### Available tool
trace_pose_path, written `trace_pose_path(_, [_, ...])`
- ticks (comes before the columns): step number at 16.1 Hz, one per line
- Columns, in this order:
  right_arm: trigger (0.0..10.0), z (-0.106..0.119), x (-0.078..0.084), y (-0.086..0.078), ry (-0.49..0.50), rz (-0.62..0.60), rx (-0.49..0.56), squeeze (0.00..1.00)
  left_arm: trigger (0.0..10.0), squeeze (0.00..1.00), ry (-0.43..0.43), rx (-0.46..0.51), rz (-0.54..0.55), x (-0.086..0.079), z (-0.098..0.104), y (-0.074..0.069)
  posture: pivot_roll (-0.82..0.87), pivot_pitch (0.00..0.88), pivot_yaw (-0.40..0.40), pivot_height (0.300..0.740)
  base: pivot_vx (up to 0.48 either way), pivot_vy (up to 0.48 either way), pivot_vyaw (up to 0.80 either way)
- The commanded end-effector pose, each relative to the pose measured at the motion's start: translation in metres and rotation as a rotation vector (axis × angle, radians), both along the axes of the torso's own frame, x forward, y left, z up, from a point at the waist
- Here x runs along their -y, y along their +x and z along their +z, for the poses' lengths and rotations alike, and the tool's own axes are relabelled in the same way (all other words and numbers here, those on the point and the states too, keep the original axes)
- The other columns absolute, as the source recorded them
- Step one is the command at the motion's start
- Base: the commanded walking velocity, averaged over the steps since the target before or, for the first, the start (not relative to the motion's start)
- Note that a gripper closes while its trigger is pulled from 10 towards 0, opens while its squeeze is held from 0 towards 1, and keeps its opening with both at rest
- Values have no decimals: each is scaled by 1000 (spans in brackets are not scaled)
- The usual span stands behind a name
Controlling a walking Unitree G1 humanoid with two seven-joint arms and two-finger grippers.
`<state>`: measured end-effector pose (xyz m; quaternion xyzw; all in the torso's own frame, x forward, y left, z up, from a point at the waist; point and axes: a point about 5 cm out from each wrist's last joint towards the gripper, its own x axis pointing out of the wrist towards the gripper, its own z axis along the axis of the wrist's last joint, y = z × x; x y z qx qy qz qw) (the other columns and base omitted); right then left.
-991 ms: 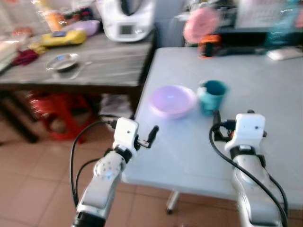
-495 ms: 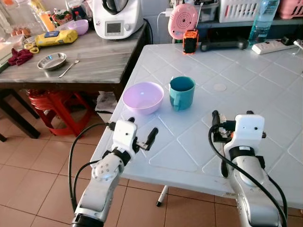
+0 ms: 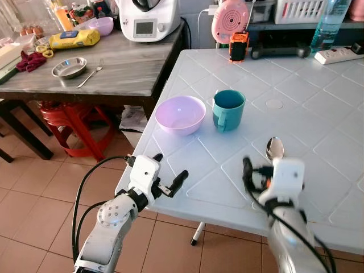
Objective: Setting the table
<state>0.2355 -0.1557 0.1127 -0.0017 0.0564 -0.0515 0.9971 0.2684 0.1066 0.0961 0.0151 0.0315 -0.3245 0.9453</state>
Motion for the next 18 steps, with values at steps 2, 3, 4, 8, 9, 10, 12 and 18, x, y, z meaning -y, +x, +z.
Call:
trace_pose_path(2, [10000,-5,2,-10,45,-34,-32,0,10000,0,5,-1,-27,-4,2,-4,-121,121,145,740,0,0,0])
trace_pose_path(3, [10000,-7,5,-16,41,-52,-47,0,10000,0,5,-6,-40,-4,2,-5,-124,131,159,740,0,0,0])
trace_pose_path(4, [10000,-8,8,-21,26,-61,-51,0,10000,0,8,-11,-52,-4,2,-7,-127,135,164,740,0,0,0])
trace_pose_path(8, [10000,-6,13,-23,23,-100,-50,0,10000,0,15,-14,-82,-2,4,-4,-140,137,182,740,0,0,0])
trace_pose_path(9, [10000,-5,15,-19,26,-105,-45,0,10000,0,13,-13,-83,-1,5,-2,-140,133,182,740,0,0,0])
trace_pose_path(10, [10000,-2,18,-13,10,-102,-45,0,10000,0,12,-16,-81,0,5,-2,-144,128,180,740,0,0,0])
trace_pose_path(12, [10000,0,23,-5,0,-90,-50,0,10000,0,-21,-23,-81,3,7,-1,-144,125,171,740,0,0,0])
trace_pose_path(18, [10000,-3,25,2,-1,-46,-87,0,10000,0,-66,-48,-249,4,4,-16,-140,121,149,740,0,0,0])
